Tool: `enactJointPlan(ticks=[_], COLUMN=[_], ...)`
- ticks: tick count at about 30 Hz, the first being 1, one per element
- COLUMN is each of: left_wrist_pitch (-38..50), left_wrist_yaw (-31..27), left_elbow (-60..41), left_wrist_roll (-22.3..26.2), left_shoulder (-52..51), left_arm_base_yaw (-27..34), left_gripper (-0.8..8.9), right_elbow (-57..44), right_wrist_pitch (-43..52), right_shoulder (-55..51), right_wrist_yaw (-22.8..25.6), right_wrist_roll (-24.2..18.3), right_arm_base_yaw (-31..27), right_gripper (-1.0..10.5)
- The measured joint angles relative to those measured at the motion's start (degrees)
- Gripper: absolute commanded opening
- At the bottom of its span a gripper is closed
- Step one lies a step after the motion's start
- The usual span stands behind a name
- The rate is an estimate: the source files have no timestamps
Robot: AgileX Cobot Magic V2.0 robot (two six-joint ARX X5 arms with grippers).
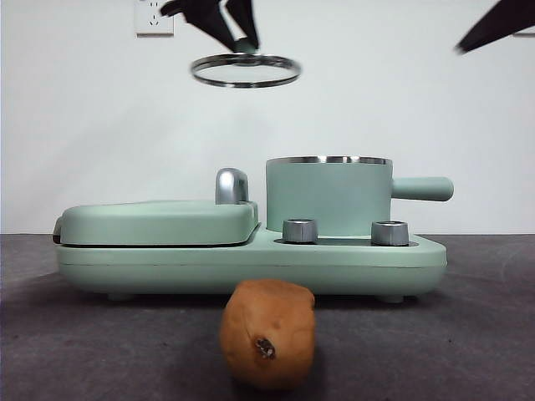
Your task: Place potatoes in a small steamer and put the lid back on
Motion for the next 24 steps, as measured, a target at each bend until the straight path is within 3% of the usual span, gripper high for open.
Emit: enactJointPlan(ticks=[5, 10, 16, 24], left_wrist_pitch=[-1.6, -3.5, -3.8, -3.8], left_wrist_yaw=[0.0, 0.0, -0.2, -0.2], left_elbow=[0.1, 0.2, 0.2, 0.2], left_wrist_roll=[0.0, -0.1, -0.8, -0.9], left_shoulder=[0.0, -0.1, -0.4, -0.7], left_arm_base_yaw=[4.0, 7.6, 10.3, 11.1], left_gripper=[0.05, 0.05, 0.05, 0.05], right_elbow=[3.1, 6.6, 8.7, 8.9], right_wrist_pitch=[-0.1, -0.9, -2.7, -2.5], right_shoulder=[10.5, 21.3, 31.6, 39.8], right_wrist_yaw=[7.6, 9.6, 9.6, 9.6], right_wrist_roll=[6.8, 13.2, 18.8, 21.9], right_arm_base_yaw=[10.7, 16.9, 20.0, 20.8], right_gripper=[5.2, 5.2, 5.2, 5.2])
